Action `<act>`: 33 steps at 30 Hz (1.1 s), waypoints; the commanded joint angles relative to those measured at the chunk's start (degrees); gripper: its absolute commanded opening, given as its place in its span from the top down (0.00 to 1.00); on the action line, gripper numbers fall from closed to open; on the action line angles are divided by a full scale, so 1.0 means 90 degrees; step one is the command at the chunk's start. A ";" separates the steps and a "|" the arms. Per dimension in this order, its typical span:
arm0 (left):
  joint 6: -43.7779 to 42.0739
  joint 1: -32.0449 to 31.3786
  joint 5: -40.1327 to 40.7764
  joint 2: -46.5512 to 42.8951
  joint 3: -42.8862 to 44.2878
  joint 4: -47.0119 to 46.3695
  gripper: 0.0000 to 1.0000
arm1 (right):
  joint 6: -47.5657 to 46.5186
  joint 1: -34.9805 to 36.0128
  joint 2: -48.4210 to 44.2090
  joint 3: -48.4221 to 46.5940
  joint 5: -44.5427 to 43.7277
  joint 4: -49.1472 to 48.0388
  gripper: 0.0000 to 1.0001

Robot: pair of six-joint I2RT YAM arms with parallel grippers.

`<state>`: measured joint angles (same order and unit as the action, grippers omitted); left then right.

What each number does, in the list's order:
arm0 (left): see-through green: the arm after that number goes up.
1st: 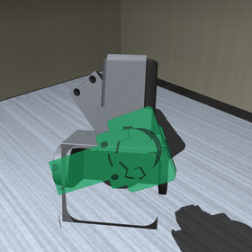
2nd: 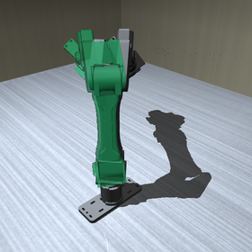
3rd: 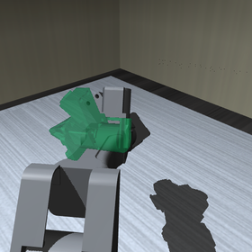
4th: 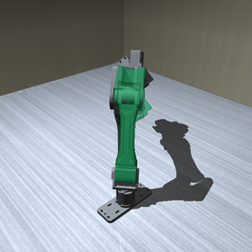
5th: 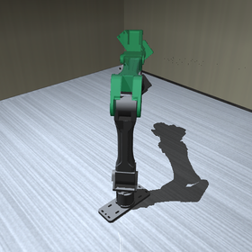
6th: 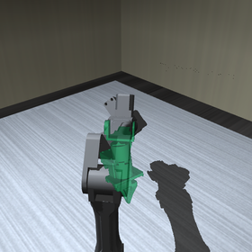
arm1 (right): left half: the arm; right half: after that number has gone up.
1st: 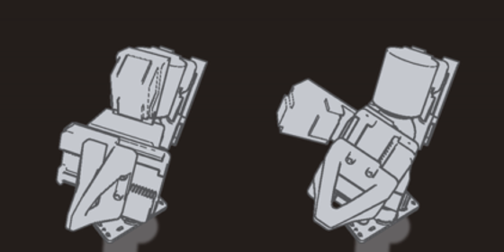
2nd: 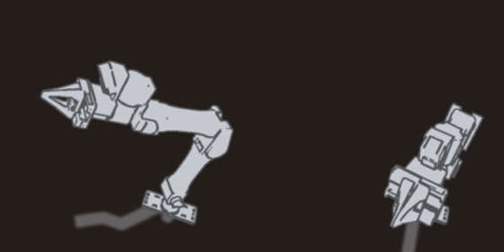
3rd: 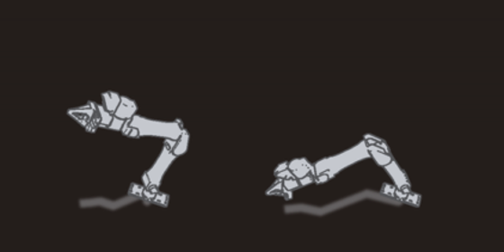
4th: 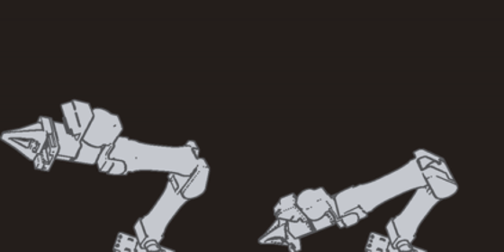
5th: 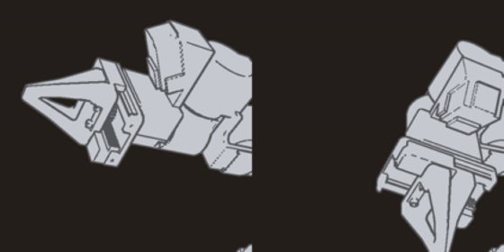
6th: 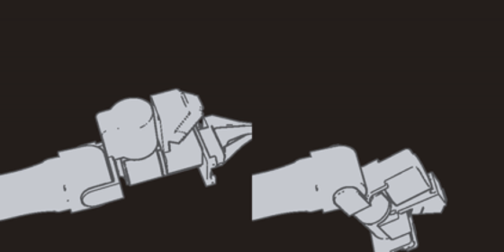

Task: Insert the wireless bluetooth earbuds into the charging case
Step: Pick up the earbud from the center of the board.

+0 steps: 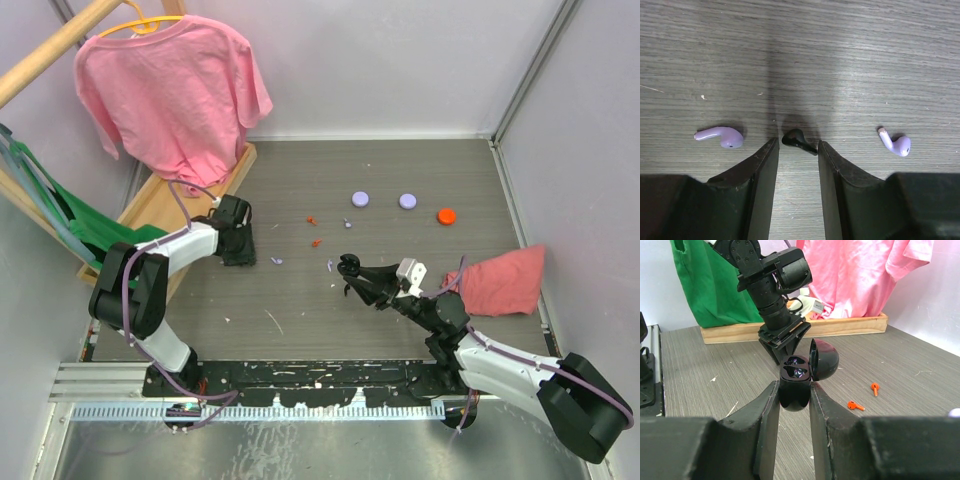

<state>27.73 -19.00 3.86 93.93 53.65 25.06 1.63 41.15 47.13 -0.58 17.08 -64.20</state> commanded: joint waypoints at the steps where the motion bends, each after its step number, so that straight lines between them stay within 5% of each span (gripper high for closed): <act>1: -0.0073 0.0010 0.0136 -0.0015 0.0136 0.0167 0.61 | -0.0025 0.0018 -0.0008 -0.0004 0.0064 -0.0288 0.99; 19: -0.0168 0.0012 0.0009 0.0349 0.0262 0.0002 0.67 | -0.0022 0.0013 0.0101 -0.0040 0.0158 -0.0262 0.99; 33: -0.0470 -0.0060 -0.0298 0.0443 0.0126 -0.0281 0.82 | -0.0069 0.0018 0.0591 -0.0273 0.0536 -0.0169 0.99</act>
<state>24.73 -19.00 3.03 96.73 56.29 24.18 1.63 41.15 51.18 -0.69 20.01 -63.70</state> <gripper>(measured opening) 0.209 0.329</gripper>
